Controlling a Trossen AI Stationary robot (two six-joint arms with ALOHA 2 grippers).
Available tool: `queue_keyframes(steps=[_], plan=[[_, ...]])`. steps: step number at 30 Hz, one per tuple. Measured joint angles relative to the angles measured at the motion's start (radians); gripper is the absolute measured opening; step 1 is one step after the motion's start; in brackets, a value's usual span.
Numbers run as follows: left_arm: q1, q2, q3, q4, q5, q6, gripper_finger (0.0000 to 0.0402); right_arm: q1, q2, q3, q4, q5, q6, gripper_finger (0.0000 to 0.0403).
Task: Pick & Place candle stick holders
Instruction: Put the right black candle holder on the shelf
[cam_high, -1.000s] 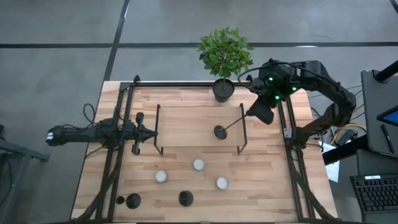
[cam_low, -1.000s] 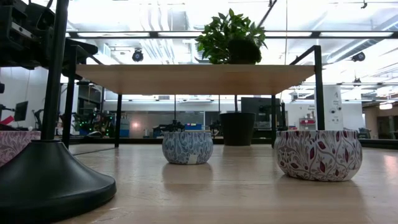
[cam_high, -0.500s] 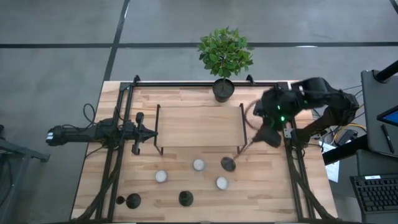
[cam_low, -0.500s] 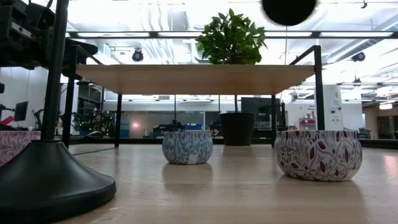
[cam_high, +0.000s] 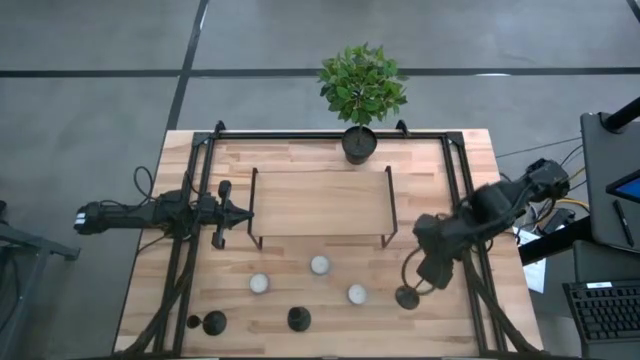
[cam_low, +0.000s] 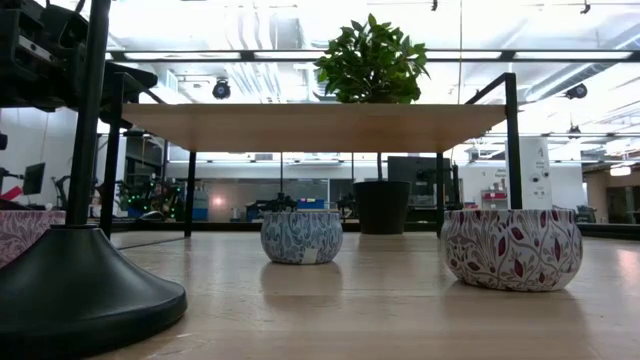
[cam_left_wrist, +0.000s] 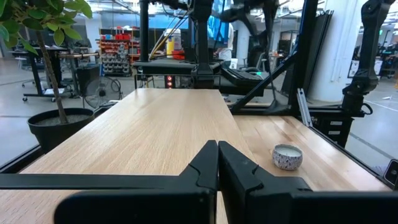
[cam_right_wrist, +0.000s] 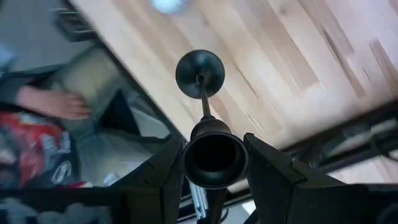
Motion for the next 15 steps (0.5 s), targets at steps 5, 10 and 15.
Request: queue_keyframes(steps=[5, 10, 15], plan=[[0.0, 0.0, 0.0, 0.0, 0.0, 0.0, 0.001, 0.042, 0.0, -0.095, 0.0, 0.015, 0.085, 0.0141], [0.0, 0.0, 0.0, 0.0, 0.0, 0.0, 0.001, 0.047, 0.0, -0.173, 0.0, 0.049, 0.1, 0.0141], [0.0, 0.0, 0.0, 0.0, 0.0, 0.0, 0.001, 0.047, 0.0, -0.224, 0.0, 0.088, 0.1, 0.0145]])
